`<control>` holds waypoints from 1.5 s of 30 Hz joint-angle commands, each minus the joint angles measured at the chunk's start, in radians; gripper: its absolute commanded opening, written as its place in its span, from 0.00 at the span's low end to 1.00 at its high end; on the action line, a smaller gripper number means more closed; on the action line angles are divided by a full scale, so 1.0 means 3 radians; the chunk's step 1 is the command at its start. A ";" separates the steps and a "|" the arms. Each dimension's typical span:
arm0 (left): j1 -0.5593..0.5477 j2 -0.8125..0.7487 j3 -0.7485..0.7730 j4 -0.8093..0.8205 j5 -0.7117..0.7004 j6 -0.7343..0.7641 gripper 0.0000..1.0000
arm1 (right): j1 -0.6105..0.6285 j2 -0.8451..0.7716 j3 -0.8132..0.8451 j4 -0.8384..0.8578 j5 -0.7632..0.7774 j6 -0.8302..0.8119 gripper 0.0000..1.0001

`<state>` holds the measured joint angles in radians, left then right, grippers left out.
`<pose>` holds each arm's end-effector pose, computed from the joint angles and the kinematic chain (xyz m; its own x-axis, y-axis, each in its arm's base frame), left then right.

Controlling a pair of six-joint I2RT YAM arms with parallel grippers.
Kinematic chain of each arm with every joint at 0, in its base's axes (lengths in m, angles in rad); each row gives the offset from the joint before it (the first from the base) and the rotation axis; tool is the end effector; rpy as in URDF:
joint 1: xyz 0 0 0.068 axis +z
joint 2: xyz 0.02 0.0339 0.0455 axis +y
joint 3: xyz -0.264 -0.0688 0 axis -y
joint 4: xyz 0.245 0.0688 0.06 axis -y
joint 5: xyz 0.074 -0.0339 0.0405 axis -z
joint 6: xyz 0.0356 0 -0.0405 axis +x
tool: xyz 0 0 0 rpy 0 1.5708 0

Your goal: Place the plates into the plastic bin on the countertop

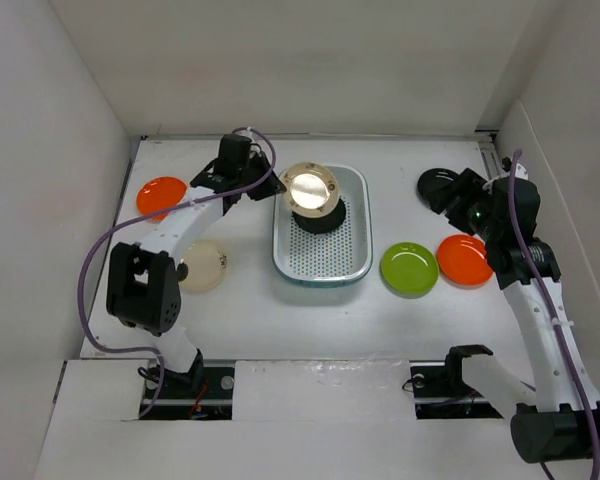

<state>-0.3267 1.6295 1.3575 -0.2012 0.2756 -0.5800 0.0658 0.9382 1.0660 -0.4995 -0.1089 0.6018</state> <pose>0.3605 -0.1324 0.3197 -0.6560 -0.3345 -0.6766 0.2137 0.7775 -0.5915 0.2005 0.0171 0.3774 -0.3930 0.5381 -0.7457 0.0680 0.8257 0.5600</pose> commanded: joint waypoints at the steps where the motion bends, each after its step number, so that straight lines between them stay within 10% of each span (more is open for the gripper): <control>1: -0.0046 0.0151 0.0158 0.0200 0.0099 -0.0004 0.00 | -0.0132 -0.0233 -0.0137 0.0034 0.0158 0.0207 0.75; 11: -0.0087 0.0714 0.0322 0.0313 0.0283 -0.0117 0.07 | -0.0219 -0.0693 -0.0915 0.0101 -0.0148 0.0285 0.77; 19: -0.0087 0.0644 0.0276 0.0379 0.0385 -0.0147 0.52 | -0.0189 -0.1082 -0.1104 -0.0313 -0.0072 0.0356 0.84; 21: -0.0087 0.0562 0.0236 0.0379 0.0426 -0.0148 0.99 | -0.0189 -0.1082 -0.1074 -0.0497 0.0010 0.0433 0.84; 33: -0.0148 -0.0307 0.0250 0.0124 0.0038 0.0016 1.00 | -0.0158 -0.1450 -0.1763 -0.0703 0.0337 0.1496 0.81; 45: -0.0148 -0.0763 0.0491 -0.0608 -0.0882 0.0047 1.00 | -0.0123 -0.0269 -0.2014 0.0064 0.0434 0.1527 0.77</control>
<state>-0.3695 1.4544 1.4689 -0.3161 0.1333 -0.5762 0.0113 0.8532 0.4545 -0.5884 -0.0151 1.0431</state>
